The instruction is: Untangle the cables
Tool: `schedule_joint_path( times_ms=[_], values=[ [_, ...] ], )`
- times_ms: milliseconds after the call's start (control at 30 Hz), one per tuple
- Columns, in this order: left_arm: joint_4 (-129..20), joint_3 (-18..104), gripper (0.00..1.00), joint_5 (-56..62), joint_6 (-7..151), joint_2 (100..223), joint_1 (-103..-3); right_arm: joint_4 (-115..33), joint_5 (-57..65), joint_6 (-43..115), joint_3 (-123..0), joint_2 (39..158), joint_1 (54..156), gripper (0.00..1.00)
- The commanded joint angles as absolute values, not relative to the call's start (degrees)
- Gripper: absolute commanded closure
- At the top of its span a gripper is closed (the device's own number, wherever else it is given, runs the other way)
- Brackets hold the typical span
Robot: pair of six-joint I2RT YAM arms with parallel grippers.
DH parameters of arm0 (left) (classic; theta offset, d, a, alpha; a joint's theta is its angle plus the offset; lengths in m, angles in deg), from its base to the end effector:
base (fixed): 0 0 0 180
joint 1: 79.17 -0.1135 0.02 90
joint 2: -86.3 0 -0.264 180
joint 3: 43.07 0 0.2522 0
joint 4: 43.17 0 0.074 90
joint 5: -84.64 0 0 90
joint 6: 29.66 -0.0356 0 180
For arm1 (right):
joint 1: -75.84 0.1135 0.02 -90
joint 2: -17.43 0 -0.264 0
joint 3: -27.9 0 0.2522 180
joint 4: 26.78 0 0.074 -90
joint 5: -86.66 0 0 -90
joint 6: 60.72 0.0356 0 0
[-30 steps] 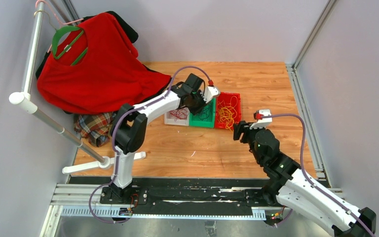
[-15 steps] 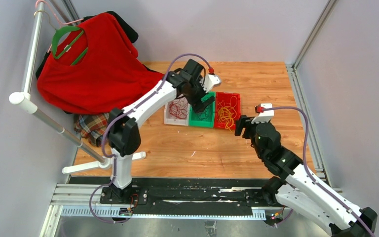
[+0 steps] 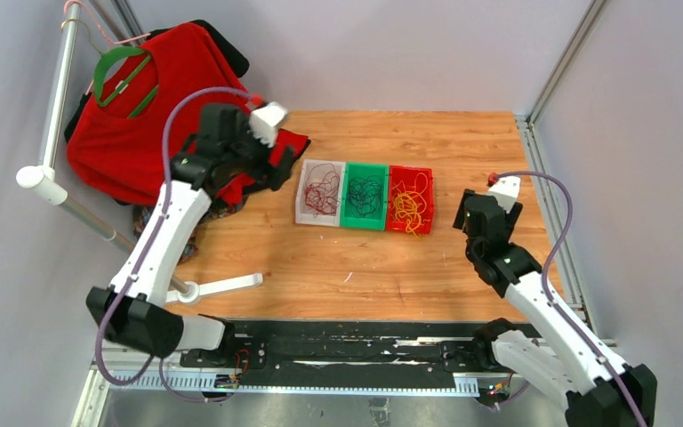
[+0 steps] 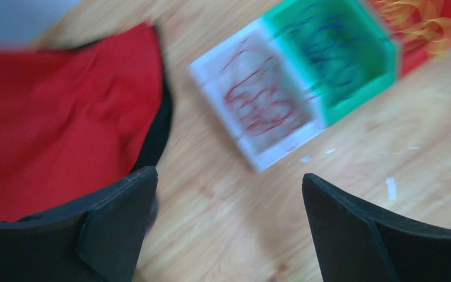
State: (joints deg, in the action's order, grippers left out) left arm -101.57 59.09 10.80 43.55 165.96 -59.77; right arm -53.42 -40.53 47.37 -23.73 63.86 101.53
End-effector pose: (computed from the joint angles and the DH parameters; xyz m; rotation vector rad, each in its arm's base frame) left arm 0.2733 -0.1068 0.4063 0.8284 2.0258 -0.3352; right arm 0.1756 0.0606 0.2902 0.2959 1.8440 -0.1057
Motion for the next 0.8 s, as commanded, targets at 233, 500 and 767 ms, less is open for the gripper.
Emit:
schedule_joint_path(
  times_ms=[233, 500, 767],
  values=[
    [-58.0, 12.4, 0.02, 14.3, 47.7, 152.1, -84.3, -44.7, -59.5, 53.2, -17.3, 77.8, 86.9, 0.28],
    [-30.5, -1.2, 0.02, 14.7, 54.5, 160.0, -85.6, -20.3, -61.9, 47.5, -7.5, 84.5, 83.6, 0.28],
    [-0.2, -14.3, 0.02, 14.8, 60.5, 163.8, -85.6, -0.7, -51.4, 39.0, -2.8, 90.3, 82.1, 0.28]
  ],
)
